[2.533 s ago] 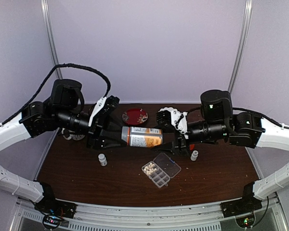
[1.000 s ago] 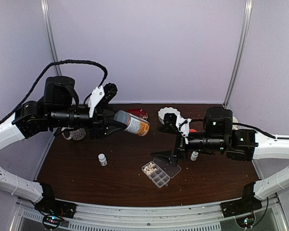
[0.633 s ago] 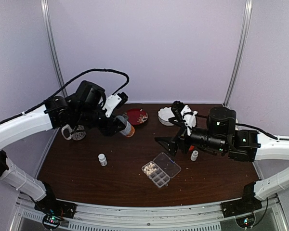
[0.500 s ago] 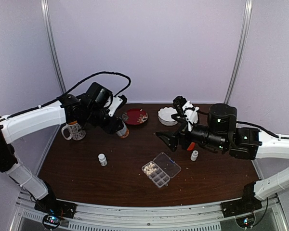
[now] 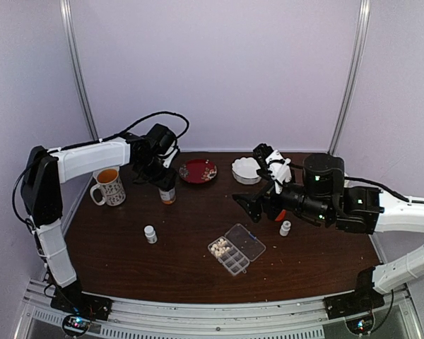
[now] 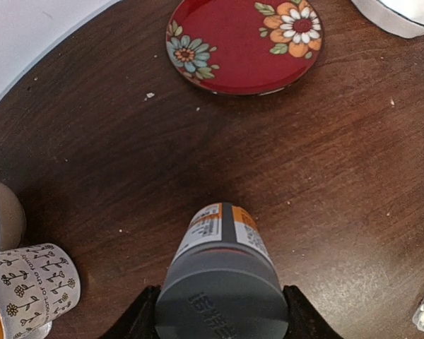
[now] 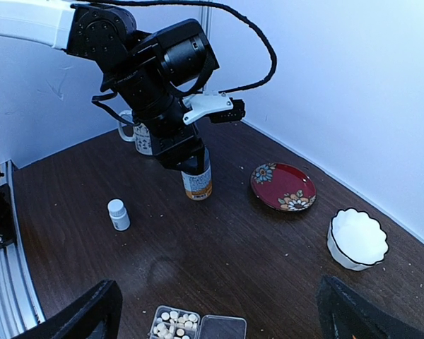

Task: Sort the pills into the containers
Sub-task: Place the pill bottle at the center of the board, then pick up the pill bottle from the center of the board, then pass from the left arm to the right

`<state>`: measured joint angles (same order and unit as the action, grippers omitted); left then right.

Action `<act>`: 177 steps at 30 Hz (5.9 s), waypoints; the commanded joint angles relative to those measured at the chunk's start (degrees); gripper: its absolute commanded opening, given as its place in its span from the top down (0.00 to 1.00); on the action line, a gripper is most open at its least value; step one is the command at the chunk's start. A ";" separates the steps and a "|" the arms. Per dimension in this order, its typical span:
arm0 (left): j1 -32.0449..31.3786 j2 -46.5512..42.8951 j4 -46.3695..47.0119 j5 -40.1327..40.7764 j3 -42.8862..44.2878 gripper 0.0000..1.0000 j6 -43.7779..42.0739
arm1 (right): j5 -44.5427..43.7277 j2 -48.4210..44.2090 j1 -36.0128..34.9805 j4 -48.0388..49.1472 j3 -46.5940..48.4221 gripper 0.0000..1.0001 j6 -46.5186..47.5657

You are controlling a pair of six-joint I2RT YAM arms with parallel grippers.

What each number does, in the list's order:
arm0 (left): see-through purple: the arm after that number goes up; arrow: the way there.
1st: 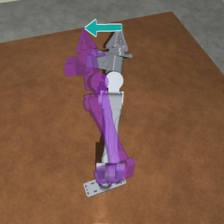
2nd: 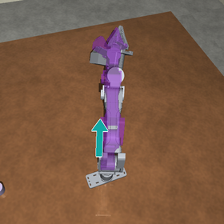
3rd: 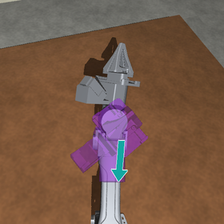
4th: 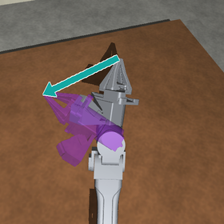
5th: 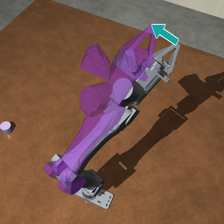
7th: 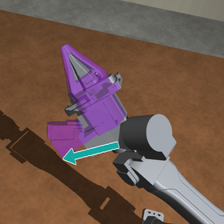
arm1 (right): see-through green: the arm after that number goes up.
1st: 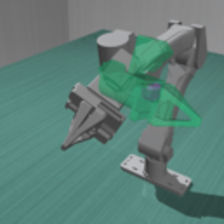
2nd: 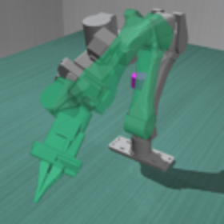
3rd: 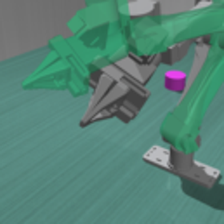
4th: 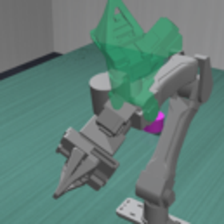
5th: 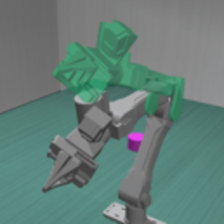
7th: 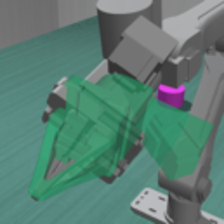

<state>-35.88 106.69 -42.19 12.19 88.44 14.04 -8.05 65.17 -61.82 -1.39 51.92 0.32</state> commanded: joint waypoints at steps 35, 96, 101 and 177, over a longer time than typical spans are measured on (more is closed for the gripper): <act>1.34 -10.07 -2.63 -6.28 -7.62 0.03 4.50 | -3.07 -1.68 0.47 -0.41 -2.41 0.00 -0.32; -3.65 -16.83 2.23 -7.00 -31.41 0.69 13.25 | -6.27 4.62 0.47 -8.62 3.89 0.03 -12.97; -4.13 -16.97 1.04 -6.06 -30.70 0.77 13.31 | -6.27 4.62 0.47 -8.70 3.80 0.03 -13.02; -14.92 -38.56 34.12 -58.29 -21.20 1.00 17.95 | 26.36 3.36 -5.31 11.47 5.27 0.62 -1.10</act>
<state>-50.37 68.07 -10.57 -45.25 66.04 31.75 19.16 68.03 -66.57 10.59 55.24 -1.26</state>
